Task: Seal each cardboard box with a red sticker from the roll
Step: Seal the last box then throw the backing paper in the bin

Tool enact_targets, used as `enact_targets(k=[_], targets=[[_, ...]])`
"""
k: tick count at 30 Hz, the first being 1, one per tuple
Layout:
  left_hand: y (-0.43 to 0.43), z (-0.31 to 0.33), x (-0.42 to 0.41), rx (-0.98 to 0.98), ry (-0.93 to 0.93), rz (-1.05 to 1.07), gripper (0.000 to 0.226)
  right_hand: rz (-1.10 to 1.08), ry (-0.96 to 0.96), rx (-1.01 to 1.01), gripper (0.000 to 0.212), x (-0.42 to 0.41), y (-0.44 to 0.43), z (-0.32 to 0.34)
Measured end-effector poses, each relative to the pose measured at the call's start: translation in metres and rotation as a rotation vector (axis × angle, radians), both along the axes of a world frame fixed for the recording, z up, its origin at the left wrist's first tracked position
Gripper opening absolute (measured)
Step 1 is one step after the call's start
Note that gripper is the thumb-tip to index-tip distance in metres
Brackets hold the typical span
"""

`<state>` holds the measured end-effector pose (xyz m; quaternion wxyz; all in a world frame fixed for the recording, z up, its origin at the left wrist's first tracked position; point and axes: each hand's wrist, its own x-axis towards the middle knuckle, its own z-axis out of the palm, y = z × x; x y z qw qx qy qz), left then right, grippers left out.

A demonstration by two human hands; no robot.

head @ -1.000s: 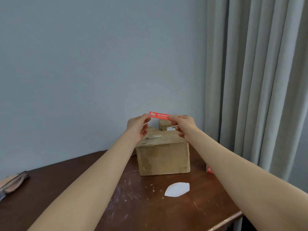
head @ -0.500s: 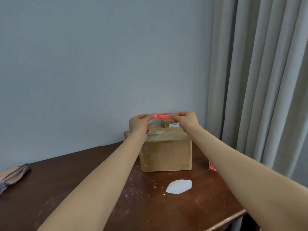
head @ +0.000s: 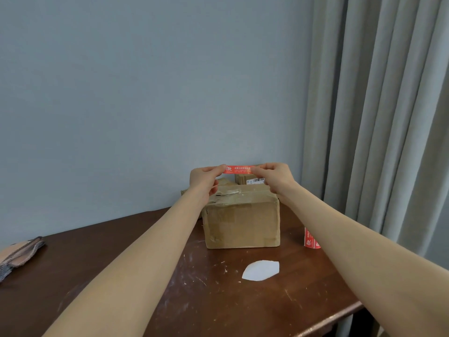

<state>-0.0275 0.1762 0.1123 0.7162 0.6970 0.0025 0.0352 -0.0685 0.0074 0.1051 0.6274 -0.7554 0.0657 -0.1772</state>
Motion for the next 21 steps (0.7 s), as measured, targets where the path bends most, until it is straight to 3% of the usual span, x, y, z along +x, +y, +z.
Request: enact_targets(k=[13, 18, 21], targets=[[-0.007, -0.003, 0.002, 0.195, -0.111, 0.038, 0.026, -0.094, 0.060, -0.025, 0.020, 0.001, -0.006, -0.001], [-0.009, -0.007, 0.006, 0.372, -0.173, 0.058, 0.017, -0.110, 0.100, -0.261, 0.016, 0.006, -0.010, -0.002], [-0.009, -0.011, 0.011, 0.587, -0.174, 0.065, 0.024, -0.143, 0.156, -0.430, 0.013, 0.009, -0.013, -0.004]])
